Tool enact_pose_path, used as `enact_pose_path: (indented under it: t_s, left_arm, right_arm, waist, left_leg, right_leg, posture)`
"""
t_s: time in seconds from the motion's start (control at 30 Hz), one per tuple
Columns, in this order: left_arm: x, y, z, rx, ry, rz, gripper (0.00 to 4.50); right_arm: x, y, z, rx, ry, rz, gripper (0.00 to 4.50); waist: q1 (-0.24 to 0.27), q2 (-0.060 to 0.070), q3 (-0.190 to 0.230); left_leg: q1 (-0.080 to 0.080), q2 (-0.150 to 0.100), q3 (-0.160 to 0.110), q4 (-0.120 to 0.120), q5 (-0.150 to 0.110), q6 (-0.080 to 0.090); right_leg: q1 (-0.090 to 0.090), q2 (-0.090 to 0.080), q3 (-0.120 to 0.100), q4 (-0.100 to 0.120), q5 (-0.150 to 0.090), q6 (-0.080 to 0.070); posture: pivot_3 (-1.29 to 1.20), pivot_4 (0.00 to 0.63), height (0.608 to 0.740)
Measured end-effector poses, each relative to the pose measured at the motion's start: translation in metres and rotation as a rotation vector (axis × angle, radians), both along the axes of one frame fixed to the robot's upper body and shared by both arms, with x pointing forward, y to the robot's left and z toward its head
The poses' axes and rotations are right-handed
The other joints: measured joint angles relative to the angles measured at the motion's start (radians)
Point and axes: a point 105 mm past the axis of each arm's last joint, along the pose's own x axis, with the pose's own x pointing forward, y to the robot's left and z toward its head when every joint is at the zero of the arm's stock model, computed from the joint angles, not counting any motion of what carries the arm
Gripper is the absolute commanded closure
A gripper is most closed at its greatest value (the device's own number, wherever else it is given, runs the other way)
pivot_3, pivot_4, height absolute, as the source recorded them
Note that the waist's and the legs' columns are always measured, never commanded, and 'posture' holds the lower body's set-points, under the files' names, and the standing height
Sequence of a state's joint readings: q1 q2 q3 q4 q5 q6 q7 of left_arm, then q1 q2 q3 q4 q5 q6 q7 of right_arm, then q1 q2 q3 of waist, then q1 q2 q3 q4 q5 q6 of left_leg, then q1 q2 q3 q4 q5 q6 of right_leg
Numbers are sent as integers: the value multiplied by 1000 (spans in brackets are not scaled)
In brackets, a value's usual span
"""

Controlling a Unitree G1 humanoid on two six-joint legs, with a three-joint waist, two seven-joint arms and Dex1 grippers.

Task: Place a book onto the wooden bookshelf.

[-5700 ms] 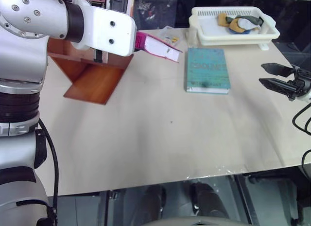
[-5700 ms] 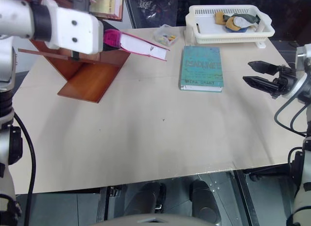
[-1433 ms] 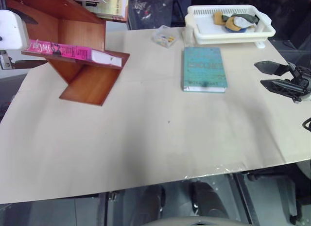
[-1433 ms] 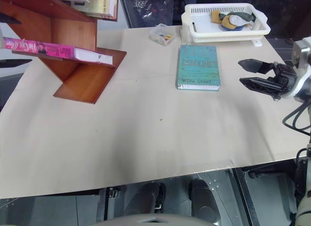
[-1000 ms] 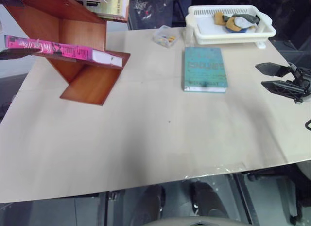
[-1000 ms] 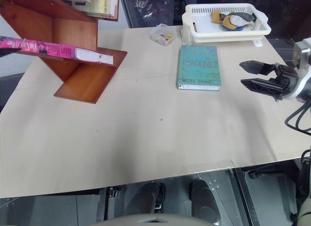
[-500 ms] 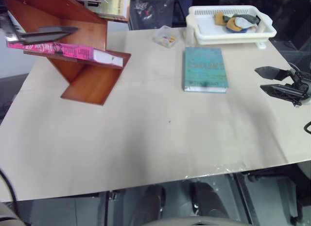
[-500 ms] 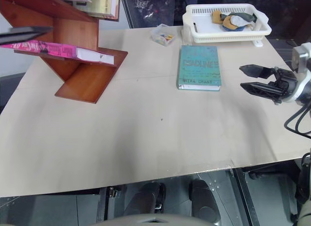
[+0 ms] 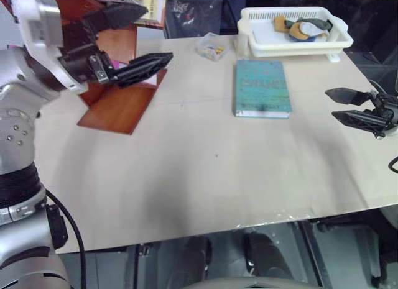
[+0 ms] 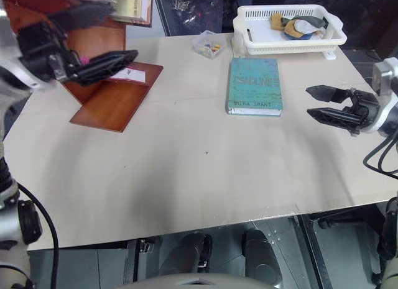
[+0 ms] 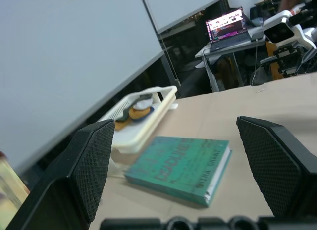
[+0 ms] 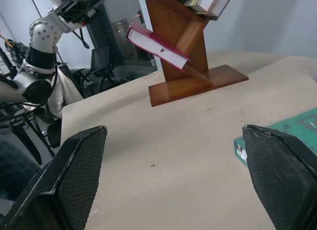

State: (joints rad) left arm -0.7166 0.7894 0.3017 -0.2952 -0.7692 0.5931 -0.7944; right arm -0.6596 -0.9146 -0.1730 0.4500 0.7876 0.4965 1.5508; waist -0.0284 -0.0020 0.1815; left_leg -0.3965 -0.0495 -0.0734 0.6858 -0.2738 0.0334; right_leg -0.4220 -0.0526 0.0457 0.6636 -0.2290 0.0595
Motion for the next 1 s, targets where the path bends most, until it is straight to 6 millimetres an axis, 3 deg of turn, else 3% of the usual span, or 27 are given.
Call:
enact_pose_path:
  t_s: [0.1,0.4,1.0]
  left_arm:
    - [15,-13,-28,-101,126,12,152]
    - [38,-31,-62,-263,236,133,152]
    - [72,-4,-67,-392,68,471,152]
  right_arm:
    - [-1,1,-2,-7,3,1,0]
    - [-3,0,-1,-13,-2,0,0]
    - [-4,-1,1,-24,-4,-10,0]
  waist:
    - [9,-1,1]
    - [17,-2,1]
    - [18,-2,1]
  left_leg:
    - [-1,0,-1,0,0,-1]
    - [-2,0,-1,0,1,-3]
    - [-2,-1,-1,0,1,-3]
  right_leg:
    - [-1,0,-1,0,0,0]
    - [-1,0,0,-1,0,0]
    - [-1,0,-1,-1,0,0]
  posture:
    - [0,150,740]
    - [0,150,740]
    - [0,150,740]
